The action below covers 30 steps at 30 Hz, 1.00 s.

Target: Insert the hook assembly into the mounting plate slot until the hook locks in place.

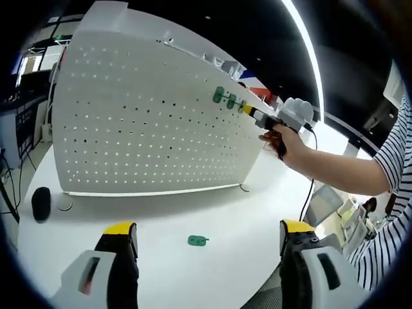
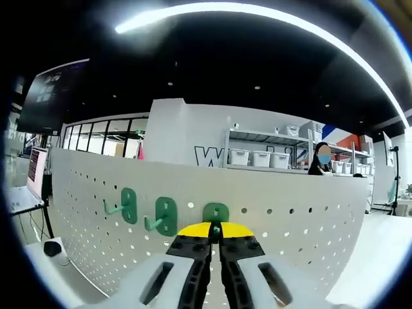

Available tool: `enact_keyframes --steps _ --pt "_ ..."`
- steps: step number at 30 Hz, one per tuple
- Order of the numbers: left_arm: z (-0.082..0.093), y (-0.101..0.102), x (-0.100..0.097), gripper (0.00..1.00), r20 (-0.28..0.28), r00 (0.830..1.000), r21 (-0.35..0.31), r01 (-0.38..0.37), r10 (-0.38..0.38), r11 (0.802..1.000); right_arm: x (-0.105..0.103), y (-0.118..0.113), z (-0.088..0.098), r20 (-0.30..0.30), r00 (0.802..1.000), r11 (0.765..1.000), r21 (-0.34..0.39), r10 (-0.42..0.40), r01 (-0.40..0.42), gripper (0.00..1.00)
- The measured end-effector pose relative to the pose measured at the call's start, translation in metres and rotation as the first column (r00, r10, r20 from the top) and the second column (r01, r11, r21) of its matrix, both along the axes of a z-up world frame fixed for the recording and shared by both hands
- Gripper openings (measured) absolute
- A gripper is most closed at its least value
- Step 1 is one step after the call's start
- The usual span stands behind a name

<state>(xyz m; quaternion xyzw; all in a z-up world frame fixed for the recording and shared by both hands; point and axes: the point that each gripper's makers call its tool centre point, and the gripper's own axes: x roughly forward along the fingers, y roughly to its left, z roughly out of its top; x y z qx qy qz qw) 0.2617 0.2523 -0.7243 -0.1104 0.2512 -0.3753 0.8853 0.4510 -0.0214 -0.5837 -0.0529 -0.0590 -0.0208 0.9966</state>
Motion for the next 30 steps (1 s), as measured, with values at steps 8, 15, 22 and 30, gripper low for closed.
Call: enact_keyframes --steps 8,15,22,30 --pt "-0.009 0.004 0.0 0.93 -0.021 1.0 0.022 -0.009 0.01 1.0 0.0 0.0 0.0 -0.001 1.0 1.0 -0.002 0.008 -0.008 0.0" --pt "-0.018 0.008 -0.006 0.93 -0.044 0.999 0.036 -0.014 0.016 0.999 -0.004 0.001 0.001 -0.033 0.999 0.999 0.014 0.029 -0.029 0.03" --pt "-0.021 0.011 -0.012 0.92 -0.049 0.999 0.054 -0.013 0.016 0.998 -0.016 0.011 0.018 -0.009 0.998 0.998 0.016 0.058 -0.058 0.14" --pt "-0.023 0.012 -0.018 0.92 -0.051 0.998 0.054 -0.018 0.021 0.998 -0.038 0.008 0.037 0.02 0.997 0.997 0.03 0.077 -0.077 0.18"
